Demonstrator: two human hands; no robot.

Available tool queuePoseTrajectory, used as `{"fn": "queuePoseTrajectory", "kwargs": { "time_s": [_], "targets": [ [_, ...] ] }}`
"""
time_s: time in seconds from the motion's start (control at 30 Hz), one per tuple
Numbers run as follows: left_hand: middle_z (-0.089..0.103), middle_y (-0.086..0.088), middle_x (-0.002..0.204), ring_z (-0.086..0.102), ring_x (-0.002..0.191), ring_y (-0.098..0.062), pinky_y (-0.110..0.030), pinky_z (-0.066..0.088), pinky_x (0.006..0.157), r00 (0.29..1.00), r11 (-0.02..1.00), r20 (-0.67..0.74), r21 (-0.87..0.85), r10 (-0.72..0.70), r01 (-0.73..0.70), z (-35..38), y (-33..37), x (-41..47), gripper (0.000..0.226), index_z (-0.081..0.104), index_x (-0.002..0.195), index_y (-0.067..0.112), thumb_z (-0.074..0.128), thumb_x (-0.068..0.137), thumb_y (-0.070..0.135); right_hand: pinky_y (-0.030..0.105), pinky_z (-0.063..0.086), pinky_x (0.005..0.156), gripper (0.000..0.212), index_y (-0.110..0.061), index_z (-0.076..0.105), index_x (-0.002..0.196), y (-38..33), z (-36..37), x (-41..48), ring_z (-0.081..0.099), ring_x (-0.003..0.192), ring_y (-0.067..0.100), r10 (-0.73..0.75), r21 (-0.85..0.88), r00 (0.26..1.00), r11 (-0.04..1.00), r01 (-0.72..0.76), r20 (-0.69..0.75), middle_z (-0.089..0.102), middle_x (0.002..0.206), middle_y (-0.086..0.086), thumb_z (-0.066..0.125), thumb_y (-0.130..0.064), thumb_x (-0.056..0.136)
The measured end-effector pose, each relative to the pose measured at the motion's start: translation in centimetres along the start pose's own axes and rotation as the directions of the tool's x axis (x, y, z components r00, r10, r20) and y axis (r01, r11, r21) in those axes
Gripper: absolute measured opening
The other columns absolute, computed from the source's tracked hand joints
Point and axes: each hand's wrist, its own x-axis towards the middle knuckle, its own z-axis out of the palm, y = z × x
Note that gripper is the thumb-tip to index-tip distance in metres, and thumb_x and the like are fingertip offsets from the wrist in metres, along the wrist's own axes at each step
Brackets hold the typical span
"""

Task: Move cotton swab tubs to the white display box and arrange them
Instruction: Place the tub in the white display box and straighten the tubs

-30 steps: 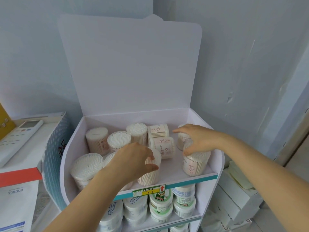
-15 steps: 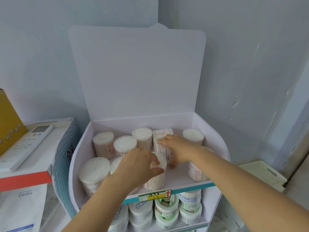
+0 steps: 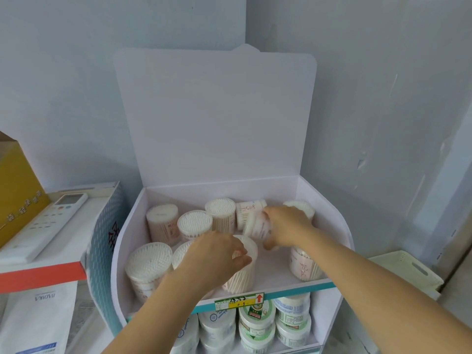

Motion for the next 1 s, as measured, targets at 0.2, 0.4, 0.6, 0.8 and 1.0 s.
{"fn": "queuePoseTrajectory", "kwargs": {
  "time_s": [0.2, 0.4, 0.6, 0.8, 1.0],
  "targets": [
    [0.067, 0.009, 0.114, 0.061, 0.102, -0.014, -0.030, 0.049, 0.087, 1.000, 1.000, 0.020, 0.009, 0.003, -0.003, -0.1, 0.2, 0.2, 0.034, 0.066, 0.114, 0.032, 0.052, 0.089, 0.049, 0.025, 0.049, 0.077, 0.068, -0.023, 0.045, 0.121, 1.0, -3.9, -1.2, 0.058, 0.094, 0.009, 0.166, 0.853, 0.985, 0.520, -0.055, -0.037, 0.056, 0.102, -0.013, 0.082, -0.012, 0.065],
    [0.069, 0.008, 0.110, 0.061, 0.100, -0.014, -0.031, 0.050, 0.087, 1.000, 1.000, -0.005, -0.007, -0.022, 0.022, -0.4, 0.4, 0.9, 0.032, 0.069, 0.110, 0.029, 0.052, 0.089, 0.048, 0.019, 0.051, 0.067, 0.055, -0.031, 0.049, 0.099, 0.8, -4.8, -2.6, 0.061, 0.086, 0.005, 0.066, 0.974, 0.997, 0.226, 0.011, -0.026, 0.061, 0.095, -0.007, 0.073, 0.010, 0.071],
    [0.066, 0.013, 0.116, 0.058, 0.105, -0.012, -0.033, 0.047, 0.091, 0.999, 1.000, 0.032, 0.025, -0.003, 0.002, -0.2, 0.0, 0.6, 0.034, 0.067, 0.112, 0.032, 0.055, 0.086, 0.051, 0.030, 0.049, 0.079, 0.079, -0.021, 0.041, 0.120, -0.3, -2.1, -1.5, 0.057, 0.098, 0.016, 0.196, 0.562, 0.980, 0.807, -0.182, 0.036, 0.058, 0.107, -0.005, 0.085, -0.030, 0.055],
    [0.065, 0.010, 0.120, 0.059, 0.106, -0.015, -0.031, 0.047, 0.090, 0.999, 1.000, 0.041, 0.019, 0.008, -0.009, -0.1, -0.2, 0.1, 0.035, 0.064, 0.116, 0.034, 0.053, 0.087, 0.051, 0.036, 0.050, 0.083, 0.096, -0.020, 0.032, 0.134, -1.3, 0.5, -0.6, 0.060, 0.104, 0.024, 0.187, 0.180, 0.976, 0.962, -0.205, 0.112, 0.061, 0.115, 0.000, 0.083, -0.041, 0.055],
    [0.060, 0.013, 0.127, 0.054, 0.115, -0.012, -0.028, 0.042, 0.097, 0.997, 0.998, 0.048, -0.007, 0.055, -0.054, -0.1, -0.5, 0.3, 0.037, 0.062, 0.120, 0.031, 0.055, 0.088, 0.048, 0.033, 0.047, 0.094, 0.121, -0.021, 0.016, 0.149, -0.4, -1.8, -0.1, 0.052, 0.120, 0.024, 0.106, 0.219, 0.963, 0.962, -0.162, 0.248, 0.047, 0.140, 0.004, 0.089, -0.033, 0.054]
  ]
}}
